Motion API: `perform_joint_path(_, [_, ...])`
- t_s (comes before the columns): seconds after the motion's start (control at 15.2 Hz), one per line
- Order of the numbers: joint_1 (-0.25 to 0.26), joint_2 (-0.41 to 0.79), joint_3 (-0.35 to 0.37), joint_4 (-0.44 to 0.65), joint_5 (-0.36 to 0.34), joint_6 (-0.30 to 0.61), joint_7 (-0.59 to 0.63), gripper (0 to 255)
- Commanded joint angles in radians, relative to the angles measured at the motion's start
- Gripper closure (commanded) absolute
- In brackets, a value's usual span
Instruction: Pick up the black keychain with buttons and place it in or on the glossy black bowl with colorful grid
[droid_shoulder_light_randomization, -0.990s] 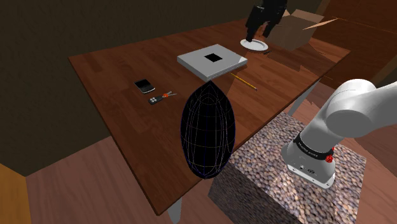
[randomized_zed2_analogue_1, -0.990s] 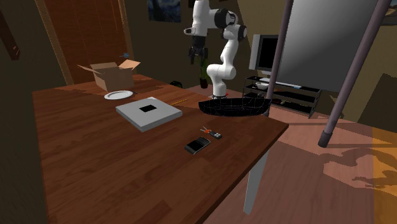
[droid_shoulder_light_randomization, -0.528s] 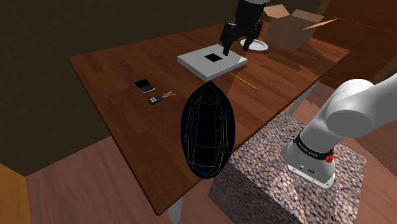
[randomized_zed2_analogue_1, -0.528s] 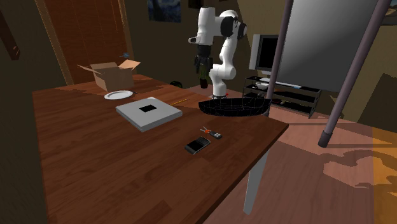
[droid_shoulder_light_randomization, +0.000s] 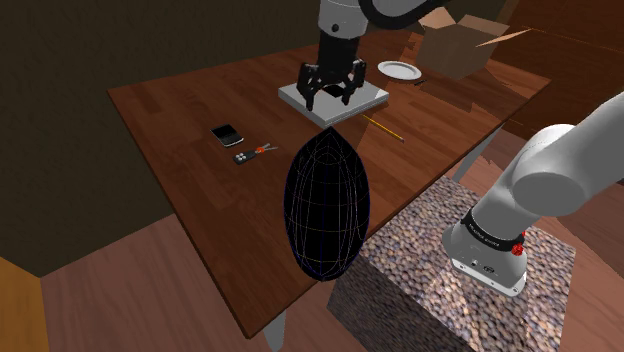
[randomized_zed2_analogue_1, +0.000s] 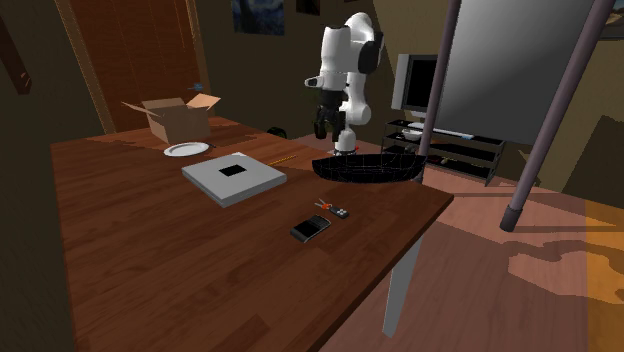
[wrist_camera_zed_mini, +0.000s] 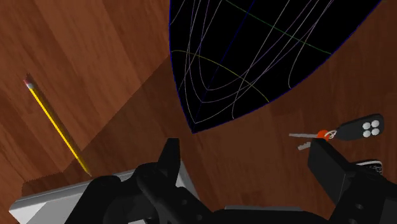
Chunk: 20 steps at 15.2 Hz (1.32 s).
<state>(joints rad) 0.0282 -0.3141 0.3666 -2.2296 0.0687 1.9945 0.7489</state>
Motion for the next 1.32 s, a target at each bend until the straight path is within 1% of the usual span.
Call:
perform_joint_path(0.0, [-0.006, 0.078, 0.032, 0.046, -0.018, 0.024, 0.070, 0])
perform_joint_path(0.26, [-0.005, 0.239, 0.086, 0.146, -0.078, 0.061, 0.218, 0])
perform_joint_path(0.53, [0.019, 0.412, 0.114, 0.271, -0.159, 0.077, 0.365, 0])
perform_joint_path(0.79, [0.069, 0.589, 0.110, 0.423, -0.239, 0.069, 0.495, 0])
perform_joint_path(1.06, [0.137, 0.767, 0.085, 0.607, -0.301, 0.039, 0.597, 0])
perform_joint_path(1.12, [0.146, 0.786, 0.081, 0.629, -0.306, 0.034, 0.606, 0])
perform_joint_path(1.25, [0.148, 0.796, 0.077, 0.617, -0.311, 0.056, 0.610, 0])
